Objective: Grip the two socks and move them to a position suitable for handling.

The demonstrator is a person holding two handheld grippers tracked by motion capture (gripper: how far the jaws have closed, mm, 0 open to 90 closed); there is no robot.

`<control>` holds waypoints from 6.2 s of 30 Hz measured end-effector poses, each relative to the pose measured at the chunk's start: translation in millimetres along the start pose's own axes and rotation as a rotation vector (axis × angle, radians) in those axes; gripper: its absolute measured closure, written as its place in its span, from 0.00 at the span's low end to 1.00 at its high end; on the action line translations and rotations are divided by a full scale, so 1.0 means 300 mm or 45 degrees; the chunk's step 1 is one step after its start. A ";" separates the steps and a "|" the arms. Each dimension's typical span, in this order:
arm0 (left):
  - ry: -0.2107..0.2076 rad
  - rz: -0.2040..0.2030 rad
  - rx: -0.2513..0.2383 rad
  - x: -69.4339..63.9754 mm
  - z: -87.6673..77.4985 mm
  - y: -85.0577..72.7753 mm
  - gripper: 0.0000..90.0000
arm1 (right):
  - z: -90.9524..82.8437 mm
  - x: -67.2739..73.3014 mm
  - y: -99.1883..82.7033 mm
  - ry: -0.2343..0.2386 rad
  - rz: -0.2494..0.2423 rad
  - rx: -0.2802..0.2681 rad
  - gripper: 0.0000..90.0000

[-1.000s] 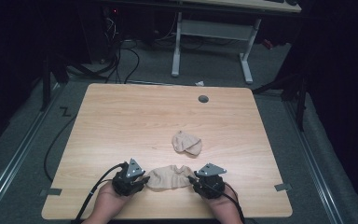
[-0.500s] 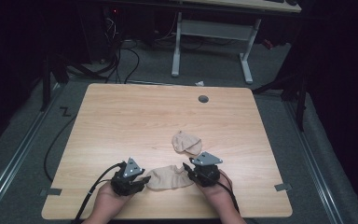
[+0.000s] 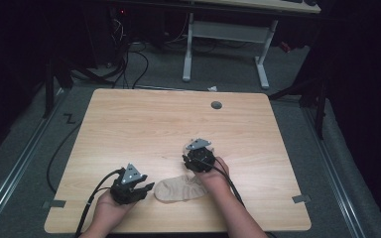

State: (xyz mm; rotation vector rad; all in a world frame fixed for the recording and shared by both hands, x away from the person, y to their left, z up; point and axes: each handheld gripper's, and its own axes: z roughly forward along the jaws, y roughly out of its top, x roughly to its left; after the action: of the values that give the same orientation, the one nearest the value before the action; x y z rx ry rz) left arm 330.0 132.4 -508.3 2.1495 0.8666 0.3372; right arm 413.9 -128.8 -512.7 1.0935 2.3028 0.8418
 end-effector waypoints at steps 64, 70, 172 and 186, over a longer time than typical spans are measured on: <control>0.005 0.036 0.008 -0.021 0.010 -0.002 0.65 | -0.176 -0.414 -0.293 -0.202 0.516 -0.071 0.71; 0.006 0.032 0.005 -0.020 0.011 -0.003 0.65 | -0.154 -0.400 -0.300 -0.153 0.517 -0.014 0.93; -0.029 -0.083 -0.013 -0.115 0.012 -0.001 0.95 | -0.322 0.027 -0.287 0.150 0.161 -0.129 0.96; 0.027 -0.060 0.063 -0.092 0.059 -0.021 0.90 | -0.272 0.037 -0.306 0.127 0.115 -0.009 0.96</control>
State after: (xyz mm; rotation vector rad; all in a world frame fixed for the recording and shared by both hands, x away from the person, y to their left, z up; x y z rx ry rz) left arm 315.6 106.4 -523.6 2.1705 0.9445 0.3182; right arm 308.7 -192.7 -519.7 1.1854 2.3438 0.9580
